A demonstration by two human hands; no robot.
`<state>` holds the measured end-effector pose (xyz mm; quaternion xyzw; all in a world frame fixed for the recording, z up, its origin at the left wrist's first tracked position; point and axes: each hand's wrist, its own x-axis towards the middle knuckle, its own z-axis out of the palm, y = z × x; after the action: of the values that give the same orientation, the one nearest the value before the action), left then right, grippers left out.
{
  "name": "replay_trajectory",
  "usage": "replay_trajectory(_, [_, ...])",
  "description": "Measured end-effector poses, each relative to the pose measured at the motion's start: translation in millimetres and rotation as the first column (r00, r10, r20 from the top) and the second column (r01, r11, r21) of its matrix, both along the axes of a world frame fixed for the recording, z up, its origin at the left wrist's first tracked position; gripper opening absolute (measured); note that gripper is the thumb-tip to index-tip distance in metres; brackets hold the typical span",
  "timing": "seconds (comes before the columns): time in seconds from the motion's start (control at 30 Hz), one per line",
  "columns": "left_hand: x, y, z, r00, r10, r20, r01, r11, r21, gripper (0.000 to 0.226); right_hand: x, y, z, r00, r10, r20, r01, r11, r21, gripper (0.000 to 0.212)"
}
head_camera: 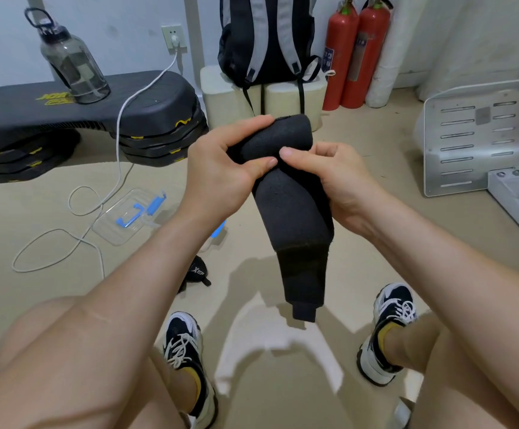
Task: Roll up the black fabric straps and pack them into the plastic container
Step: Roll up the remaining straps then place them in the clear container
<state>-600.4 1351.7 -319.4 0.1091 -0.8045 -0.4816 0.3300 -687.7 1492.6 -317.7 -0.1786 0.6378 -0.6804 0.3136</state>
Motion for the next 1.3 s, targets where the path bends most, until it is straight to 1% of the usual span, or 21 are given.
replay_trajectory(0.17, [-2.5, 0.4, -3.3, 0.996, 0.020, -0.085, -0.033, 0.988, -0.152, 0.049, 10.1, -3.0, -1.7, 0.999, -0.048, -0.022, 0.047, 0.997, -0.066, 0.017])
replay_trajectory(0.2, [-2.9, -0.1, -3.6, 0.996, 0.021, -0.089, -0.035, 0.985, -0.168, 0.049, 9.8, -3.6, -2.4, 0.996, -0.081, -0.040, 0.078, 0.995, -0.066, 0.023])
replay_trajectory(0.3, [-3.6, -1.3, -4.2, 0.995, 0.041, -0.087, -0.057, 0.982, -0.182, 0.053, 4.6, -4.3, -1.9, 0.971, -0.231, -0.055, 0.226, 0.970, -0.085, 0.054])
replay_trajectory(0.33, [-3.7, -1.3, -4.2, 0.996, 0.044, -0.083, -0.059, 0.982, -0.177, 0.054, 2.3, -5.0, -1.5, 0.969, -0.245, -0.038, 0.242, 0.967, -0.084, 0.056])
replay_trajectory(0.37, [-3.5, -0.3, -4.6, 0.996, 0.033, -0.081, -0.048, 0.980, -0.195, 0.054, 1.7, -6.2, -0.3, 0.972, -0.235, -0.014, 0.234, 0.970, -0.064, 0.054])
replay_trajectory(0.43, [-2.9, 3.2, -6.8, 0.997, -0.003, -0.072, -0.018, 0.956, -0.293, 0.054, -0.1, -6.6, 1.7, 0.988, -0.156, 0.012, 0.156, 0.988, -0.005, 0.052])
replay_trajectory(0.5, [-2.2, 7.3, -9.3, 0.998, -0.012, -0.058, -0.009, 0.935, -0.354, 0.053, -4.1, -7.0, 2.0, 0.999, -0.035, -0.030, 0.036, 0.999, 0.032, 0.051])
replay_trajectory(0.53, [-2.1, 8.9, -10.1, 0.999, -0.017, -0.048, -0.001, 0.938, -0.347, 0.053, -5.6, -5.6, 2.6, 0.999, -0.003, -0.051, 0.005, 0.999, 0.038, 0.051])
replay_trajectory(0.63, [-1.4, 8.7, -3.2, 0.997, -0.064, 0.039, 0.071, 0.971, -0.228, 0.053, -9.5, -0.3, 5.0, 0.998, -0.011, -0.068, 0.011, 1.000, 0.001, 0.051])
replay_trajectory(0.67, [-0.7, 6.1, 2.3, 0.990, -0.108, 0.086, 0.119, 0.984, -0.130, 0.051, -10.6, 1.1, 5.1, 0.997, -0.024, -0.069, 0.023, 1.000, -0.016, 0.050])
replay_trajectory(0.7, [0.8, 3.2, 7.9, 0.978, -0.165, 0.127, 0.165, 0.986, 0.013, 0.047, -11.3, 2.0, 5.6, 0.997, -0.034, -0.064, 0.032, 0.999, -0.031, 0.049])
replay_trajectory(0.73, [1.9, -1.0, 11.2, 0.963, -0.221, 0.154, 0.199, 0.969, 0.150, 0.044, -11.8, 2.4, 6.7, 0.998, -0.043, -0.053, 0.041, 0.998, -0.043, 0.047])
replay_trajectory(0.77, [3.0, -3.7, 13.3, 0.952, -0.256, 0.170, 0.209, 0.946, 0.249, 0.042, -12.1, 2.8, 8.2, 0.998, -0.047, -0.040, 0.045, 0.998, -0.051, 0.045])
replay_trajectory(0.8, [3.5, -5.2, 12.8, 0.948, -0.267, 0.174, 0.208, 0.932, 0.296, 0.040, -11.9, 2.9, 9.4, 0.999, -0.041, -0.029, 0.040, 0.998, -0.055, 0.041])
replay_trajectory(0.83, [3.5, -5.0, 12.4, 0.952, -0.261, 0.159, 0.200, 0.926, 0.319, 0.038, -11.6, 2.8, 10.5, 0.999, -0.030, -0.018, 0.029, 0.998, -0.057, 0.037])
replay_trajectory(0.9, [3.8, -3.7, 8.6, 0.972, -0.208, 0.109, 0.167, 0.940, 0.299, 0.037, -8.1, 2.2, 9.6, 1.000, 0.000, 0.018, 0.001, 0.998, -0.064, 0.025])
replay_trajectory(1.0, [3.1, -4.7, 4.5, 0.980, -0.183, 0.081, 0.154, 0.947, 0.282, 0.043, -3.5, 2.6, 6.8, 0.999, 0.019, 0.029, -0.017, 0.996, -0.086, 0.025])
replay_trajectory(1.07, [3.7, -7.7, -1.0, 0.976, -0.204, 0.068, 0.170, 0.926, 0.337, 0.041, -3.1, 2.7, 7.5, 1.000, 0.023, -0.005, -0.023, 0.996, -0.088, 0.022])
replay_trajectory(1.13, [4.6, -7.5, -3.8, 0.965, -0.252, 0.065, 0.200, 0.878, 0.436, 0.039, -5.3, 2.4, 7.8, 1.000, 0.000, -0.031, -0.003, 0.995, -0.101, 0.016])
replay_trajectory(1.23, [2.7, 3.0, 0.8, 0.908, -0.400, 0.126, 0.265, 0.779, 0.569, 0.027, -11.1, 4.3, 7.4, 0.984, -0.045, -0.171, 0.027, 0.994, -0.106, 0.015])
replay_trajectory(1.3, [0.3, 7.1, 3.5, 0.905, -0.399, 0.146, 0.254, 0.784, 0.566, 0.018, -11.6, 4.2, 7.3, 0.965, -0.008, -0.263, -0.015, 0.996, -0.085, 0.017])
